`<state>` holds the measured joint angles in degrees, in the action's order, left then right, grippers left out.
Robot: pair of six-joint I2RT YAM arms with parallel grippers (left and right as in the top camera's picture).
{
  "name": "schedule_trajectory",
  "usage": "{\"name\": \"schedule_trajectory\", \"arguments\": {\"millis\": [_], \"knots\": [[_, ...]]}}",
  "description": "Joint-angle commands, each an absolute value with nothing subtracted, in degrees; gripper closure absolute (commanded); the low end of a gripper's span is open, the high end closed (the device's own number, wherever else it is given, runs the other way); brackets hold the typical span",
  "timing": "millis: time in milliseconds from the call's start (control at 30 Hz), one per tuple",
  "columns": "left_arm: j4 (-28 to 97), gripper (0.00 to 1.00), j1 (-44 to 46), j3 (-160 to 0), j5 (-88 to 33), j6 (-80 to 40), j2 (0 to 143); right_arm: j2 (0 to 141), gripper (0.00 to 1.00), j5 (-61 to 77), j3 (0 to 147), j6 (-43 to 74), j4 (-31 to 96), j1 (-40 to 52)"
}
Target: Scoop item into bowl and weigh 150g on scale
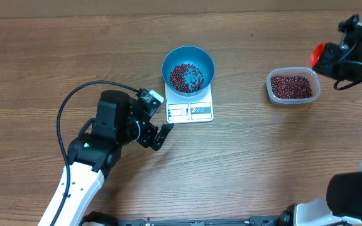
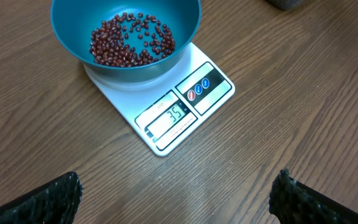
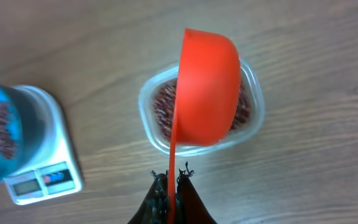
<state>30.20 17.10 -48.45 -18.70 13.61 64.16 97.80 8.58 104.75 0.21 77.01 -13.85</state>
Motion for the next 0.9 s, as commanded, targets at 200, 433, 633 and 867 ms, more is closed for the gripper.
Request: {"name": "schedule_trajectory", "arguments": {"millis": [200,433,633,867], "knots": [[30.15,0.00,16.80,-48.12,-19.09,12.64,64.51,103.74,0.96,4.54,100.31,-3.55,75.48,-13.91],[30.15,0.00,16.80,-48.12,-19.09,12.64,64.51,104.64,0.96,4.54,97.25,-7.53,70.91,-13.89],[30.15,0.00,16.80,-48.10,-19.09,12.64,64.51,104.79,0.96,2.11,93.80,-12.12,66.67,-13.91],[30.15,0.00,16.80,-48.12,-19.09,12.64,64.51,104.84,0.96,0.91,88.36,-15.11,61.56,-13.91]]}}
